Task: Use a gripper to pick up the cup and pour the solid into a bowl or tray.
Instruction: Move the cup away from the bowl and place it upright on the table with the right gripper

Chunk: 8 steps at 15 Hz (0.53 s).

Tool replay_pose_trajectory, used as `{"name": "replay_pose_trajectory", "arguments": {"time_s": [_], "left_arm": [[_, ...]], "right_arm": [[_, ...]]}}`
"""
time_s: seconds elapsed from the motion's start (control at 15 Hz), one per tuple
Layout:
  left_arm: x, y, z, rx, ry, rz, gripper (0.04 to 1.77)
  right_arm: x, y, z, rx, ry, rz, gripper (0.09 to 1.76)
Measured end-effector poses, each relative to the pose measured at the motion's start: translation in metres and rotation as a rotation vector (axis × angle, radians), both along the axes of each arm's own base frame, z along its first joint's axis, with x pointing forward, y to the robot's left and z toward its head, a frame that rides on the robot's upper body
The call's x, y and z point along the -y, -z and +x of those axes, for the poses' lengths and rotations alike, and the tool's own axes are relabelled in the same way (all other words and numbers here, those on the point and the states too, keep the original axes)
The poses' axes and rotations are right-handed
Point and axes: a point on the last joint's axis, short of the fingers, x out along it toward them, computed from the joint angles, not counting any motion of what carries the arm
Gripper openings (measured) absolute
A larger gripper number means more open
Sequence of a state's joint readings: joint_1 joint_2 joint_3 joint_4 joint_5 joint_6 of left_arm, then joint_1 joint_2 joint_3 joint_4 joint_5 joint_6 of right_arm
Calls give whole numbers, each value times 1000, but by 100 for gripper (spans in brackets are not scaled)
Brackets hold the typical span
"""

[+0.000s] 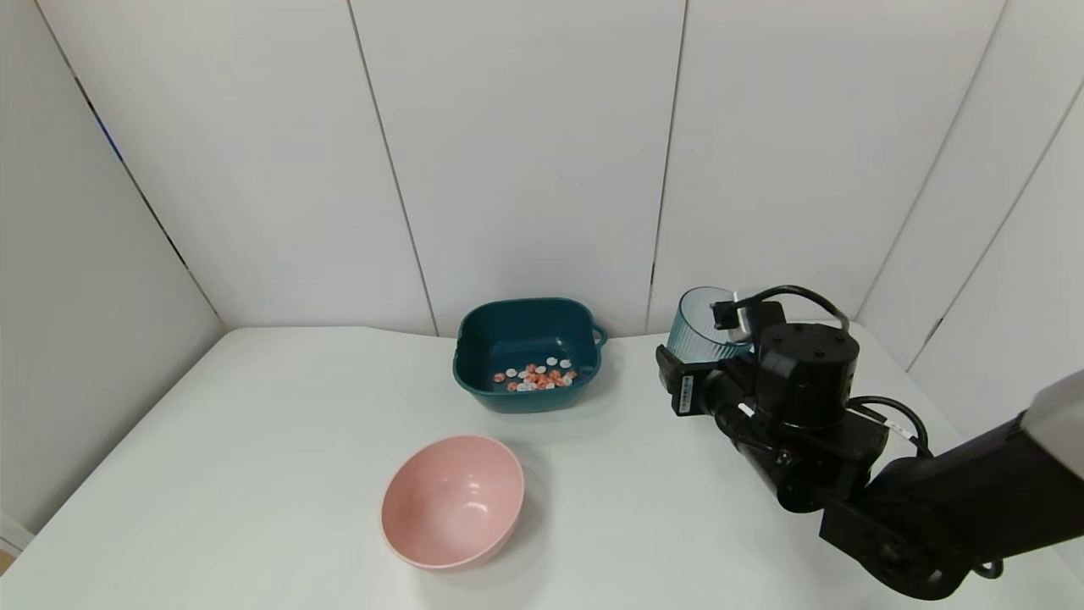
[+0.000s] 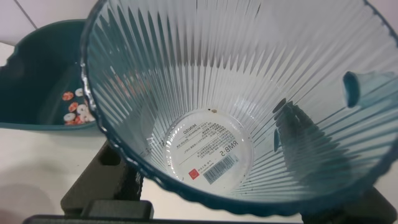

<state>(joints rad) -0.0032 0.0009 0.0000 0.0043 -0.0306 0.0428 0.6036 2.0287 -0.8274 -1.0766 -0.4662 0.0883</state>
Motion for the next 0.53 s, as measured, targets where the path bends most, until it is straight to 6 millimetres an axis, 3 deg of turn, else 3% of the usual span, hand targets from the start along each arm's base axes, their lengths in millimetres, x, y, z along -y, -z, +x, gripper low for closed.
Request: {"name": "replay_pose_trajectory", "arguments": {"time_s": [0.33,0.53], "left_arm": [[0,0,0,0,0,0,172],[0,0,0,0,0,0,172]], "right_arm": [[0,51,13,29,-62,-84,133],[1,70,17,-12,-95,-133,133]]}}
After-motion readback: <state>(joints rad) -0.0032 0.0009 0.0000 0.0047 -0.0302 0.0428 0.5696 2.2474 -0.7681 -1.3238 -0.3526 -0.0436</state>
